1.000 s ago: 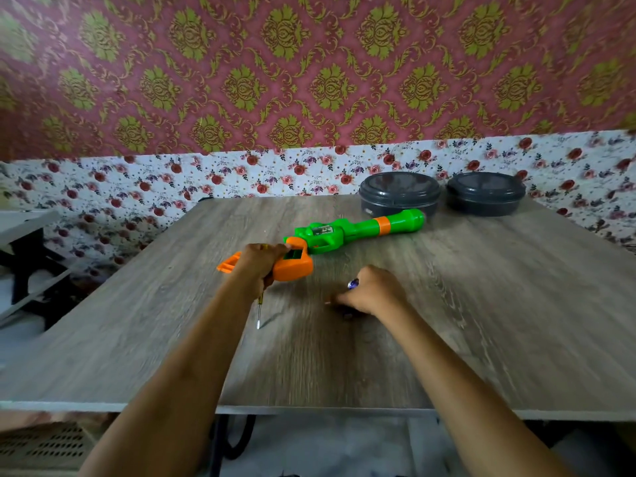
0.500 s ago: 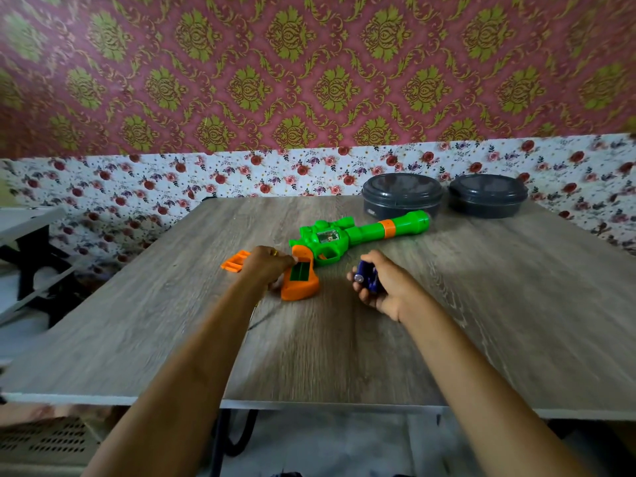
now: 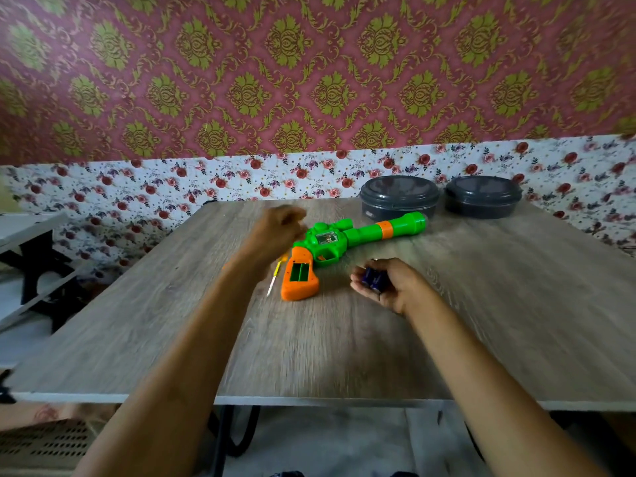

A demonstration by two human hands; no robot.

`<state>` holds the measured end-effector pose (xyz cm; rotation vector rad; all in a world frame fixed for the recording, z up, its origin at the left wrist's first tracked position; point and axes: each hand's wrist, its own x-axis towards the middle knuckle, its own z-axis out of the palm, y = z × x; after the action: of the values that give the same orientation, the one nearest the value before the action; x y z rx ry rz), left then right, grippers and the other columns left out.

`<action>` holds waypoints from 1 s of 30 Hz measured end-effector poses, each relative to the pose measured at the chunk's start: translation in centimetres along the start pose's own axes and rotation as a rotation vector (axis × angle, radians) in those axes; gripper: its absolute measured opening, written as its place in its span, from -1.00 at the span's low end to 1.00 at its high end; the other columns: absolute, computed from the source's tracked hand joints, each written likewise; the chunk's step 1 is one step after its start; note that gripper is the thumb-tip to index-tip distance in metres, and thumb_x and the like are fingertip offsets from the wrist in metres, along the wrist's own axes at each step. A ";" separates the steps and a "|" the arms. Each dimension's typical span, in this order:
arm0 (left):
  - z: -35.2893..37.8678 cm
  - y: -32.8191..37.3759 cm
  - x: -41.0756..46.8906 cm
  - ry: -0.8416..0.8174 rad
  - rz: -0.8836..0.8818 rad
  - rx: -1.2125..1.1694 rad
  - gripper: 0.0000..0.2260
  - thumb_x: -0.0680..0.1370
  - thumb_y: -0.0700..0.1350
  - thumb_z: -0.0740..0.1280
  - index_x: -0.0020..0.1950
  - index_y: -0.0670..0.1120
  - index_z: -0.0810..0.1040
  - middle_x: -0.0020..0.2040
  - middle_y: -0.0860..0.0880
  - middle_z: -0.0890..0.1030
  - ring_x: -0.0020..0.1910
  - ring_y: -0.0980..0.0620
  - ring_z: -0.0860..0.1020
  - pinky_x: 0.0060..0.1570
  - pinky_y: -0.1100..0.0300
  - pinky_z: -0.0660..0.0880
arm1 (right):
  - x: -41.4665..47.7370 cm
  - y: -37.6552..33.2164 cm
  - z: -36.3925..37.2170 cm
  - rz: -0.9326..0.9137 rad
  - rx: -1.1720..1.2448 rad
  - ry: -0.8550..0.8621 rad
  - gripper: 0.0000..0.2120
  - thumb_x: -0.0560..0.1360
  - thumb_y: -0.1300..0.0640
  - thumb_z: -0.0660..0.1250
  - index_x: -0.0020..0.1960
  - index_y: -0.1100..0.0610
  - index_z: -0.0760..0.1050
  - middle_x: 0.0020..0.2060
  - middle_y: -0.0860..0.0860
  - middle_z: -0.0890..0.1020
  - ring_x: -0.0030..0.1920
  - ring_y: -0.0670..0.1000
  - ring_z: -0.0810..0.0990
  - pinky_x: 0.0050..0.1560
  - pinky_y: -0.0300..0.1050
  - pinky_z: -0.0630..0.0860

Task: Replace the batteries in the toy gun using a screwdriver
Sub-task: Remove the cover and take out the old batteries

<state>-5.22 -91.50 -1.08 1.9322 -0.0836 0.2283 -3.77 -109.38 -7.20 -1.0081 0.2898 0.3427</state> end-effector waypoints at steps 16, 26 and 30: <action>6.5 -4.5 -1.8 -0.278 0.747 0.807 -0.83 0.45 -0.13 0.21 -0.08 -0.13 0.56 -0.15 -0.08 0.61 -0.16 -0.10 0.59 -0.18 0.11 0.49 | -0.9 -2.8 -6.4 -0.150 -0.026 0.207 -0.82 0.60 0.28 0.09 -0.15 0.21 0.38 -0.05 0.20 0.55 -0.28 0.05 0.50 0.01 0.03 0.46; 6.4 -3.9 -1.3 -0.445 0.480 0.884 -0.82 0.46 -0.30 0.21 -0.08 -0.10 0.56 -0.08 -0.03 0.60 -0.06 0.00 0.54 -0.03 0.06 0.48 | -0.6 -2.9 -5.6 -0.163 -0.081 0.213 -0.80 0.60 0.27 0.11 -0.19 0.18 0.39 0.20 0.24 0.54 0.07 0.15 0.59 -0.03 -0.02 0.49; 7.0 -3.0 -0.8 -0.321 0.488 0.780 -0.86 0.49 -0.16 0.23 -0.07 -0.05 0.58 -0.12 -0.01 0.64 -0.18 0.01 0.55 -0.19 0.14 0.49 | -0.6 -3.5 -6.1 -0.207 -0.157 0.234 -0.87 0.58 0.26 0.16 0.06 0.23 0.46 -0.05 0.15 0.58 -0.28 0.01 0.53 -0.25 -0.12 0.47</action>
<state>-4.67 -96.95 -6.40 2.6907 -0.7831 0.2978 -3.40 -116.42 -7.34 -1.2239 0.3696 0.0593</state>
